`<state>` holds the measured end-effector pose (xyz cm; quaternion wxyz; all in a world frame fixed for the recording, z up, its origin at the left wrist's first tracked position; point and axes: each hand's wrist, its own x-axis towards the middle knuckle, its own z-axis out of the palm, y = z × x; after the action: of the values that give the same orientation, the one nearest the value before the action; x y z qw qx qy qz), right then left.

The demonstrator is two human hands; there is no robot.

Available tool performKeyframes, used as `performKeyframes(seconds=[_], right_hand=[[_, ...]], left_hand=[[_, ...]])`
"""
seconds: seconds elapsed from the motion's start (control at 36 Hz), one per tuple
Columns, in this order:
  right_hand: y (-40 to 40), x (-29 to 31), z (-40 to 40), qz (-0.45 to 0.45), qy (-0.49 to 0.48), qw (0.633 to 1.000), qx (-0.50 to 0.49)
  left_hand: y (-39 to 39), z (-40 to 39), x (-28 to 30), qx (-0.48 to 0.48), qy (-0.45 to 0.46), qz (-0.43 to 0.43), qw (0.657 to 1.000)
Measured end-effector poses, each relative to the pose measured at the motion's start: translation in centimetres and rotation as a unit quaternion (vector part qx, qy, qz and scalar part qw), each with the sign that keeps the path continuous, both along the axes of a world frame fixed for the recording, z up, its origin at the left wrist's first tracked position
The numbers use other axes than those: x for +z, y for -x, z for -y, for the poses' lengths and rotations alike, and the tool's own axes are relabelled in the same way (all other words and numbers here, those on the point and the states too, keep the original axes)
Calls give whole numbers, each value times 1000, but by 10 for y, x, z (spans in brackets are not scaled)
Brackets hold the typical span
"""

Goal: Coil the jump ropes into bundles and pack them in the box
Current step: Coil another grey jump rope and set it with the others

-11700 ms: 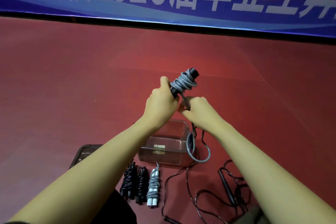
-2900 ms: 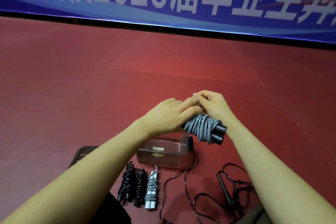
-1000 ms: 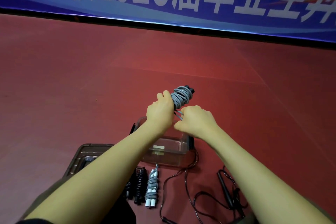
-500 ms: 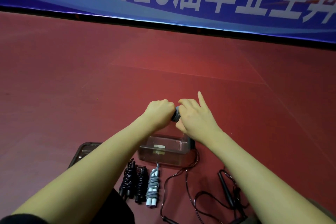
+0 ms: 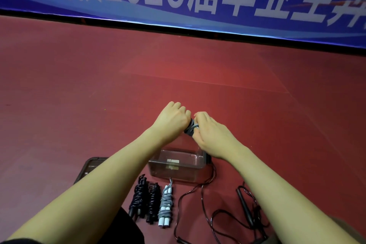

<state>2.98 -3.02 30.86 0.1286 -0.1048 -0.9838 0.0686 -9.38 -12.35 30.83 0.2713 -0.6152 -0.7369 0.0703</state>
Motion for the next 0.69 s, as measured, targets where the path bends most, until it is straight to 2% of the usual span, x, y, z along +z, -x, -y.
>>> performKeyframes(seconds=[0.06, 0.17, 0.28, 0.33, 0.36, 0.42, 0.44, 0.47, 0.58, 0.69], right_hand=[[-2, 2, 2, 20, 57, 998, 4], [-2, 3, 2, 7, 71, 997, 20], [0, 3, 5, -21, 125, 992, 9], [1, 4, 6, -54, 199, 978, -8], [3, 5, 6, -75, 234, 969, -16], [6, 7, 5, -119, 276, 953, -36], [8, 9, 5, -140, 289, 946, -48], [10, 10, 3, -157, 302, 938, -62], [15, 7, -4, -191, 342, 914, -109], [18, 3, -9, -200, 372, 899, -118]], left_hand=[[0, 2, 1, -7, -13, -23, 1000], [3, 2, -3, -9, -71, -50, 996], [8, 0, -2, 13, -195, -31, 980], [8, -1, 1, 60, -279, 59, 957], [5, 0, 5, 67, -312, 148, 936], [-3, 3, 12, 68, -348, 336, 873], [-6, 3, 12, 68, -351, 410, 839], [-8, 3, 12, 61, -346, 445, 824], [-17, 4, 7, 19, -244, 479, 843], [-19, 4, 1, 6, -166, 518, 839]])
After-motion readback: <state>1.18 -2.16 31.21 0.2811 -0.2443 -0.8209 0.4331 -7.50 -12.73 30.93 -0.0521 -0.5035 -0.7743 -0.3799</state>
